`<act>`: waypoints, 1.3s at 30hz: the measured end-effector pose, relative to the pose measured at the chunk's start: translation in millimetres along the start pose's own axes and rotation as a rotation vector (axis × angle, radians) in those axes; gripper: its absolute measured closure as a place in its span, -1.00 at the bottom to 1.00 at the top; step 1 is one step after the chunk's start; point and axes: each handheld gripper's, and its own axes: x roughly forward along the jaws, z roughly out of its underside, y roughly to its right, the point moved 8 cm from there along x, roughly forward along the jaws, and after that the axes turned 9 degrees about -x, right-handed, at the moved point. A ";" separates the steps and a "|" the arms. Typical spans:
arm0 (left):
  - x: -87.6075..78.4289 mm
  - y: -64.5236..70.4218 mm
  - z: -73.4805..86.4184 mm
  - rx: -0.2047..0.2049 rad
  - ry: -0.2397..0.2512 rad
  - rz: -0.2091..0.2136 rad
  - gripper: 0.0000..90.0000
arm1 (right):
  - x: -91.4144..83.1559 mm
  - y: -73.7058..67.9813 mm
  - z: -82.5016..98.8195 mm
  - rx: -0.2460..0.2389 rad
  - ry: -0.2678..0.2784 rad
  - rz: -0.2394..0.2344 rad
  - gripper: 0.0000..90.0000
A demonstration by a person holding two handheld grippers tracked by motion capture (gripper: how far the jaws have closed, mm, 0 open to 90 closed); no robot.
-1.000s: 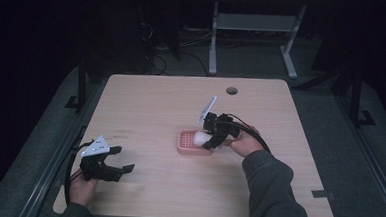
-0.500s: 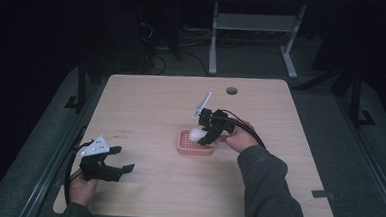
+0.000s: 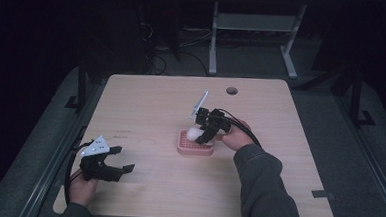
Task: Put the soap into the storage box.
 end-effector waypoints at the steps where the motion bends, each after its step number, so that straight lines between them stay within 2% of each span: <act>1: 0.1 0.1 0.0 0.000 0.000 0.000 -0.69 | 0.0 0.0 0.0 0.000 0.000 0.000 0.08; 26: -0.3 -0.4 0.1 0.005 -0.004 -0.002 -0.69 | 15.6 7.2 0.0 0.015 -0.017 -0.009 0.08; 39: 0.5 0.3 -0.1 0.002 0.001 0.001 -0.69 | 24.1 6.6 -2.1 0.004 -0.036 -0.011 0.07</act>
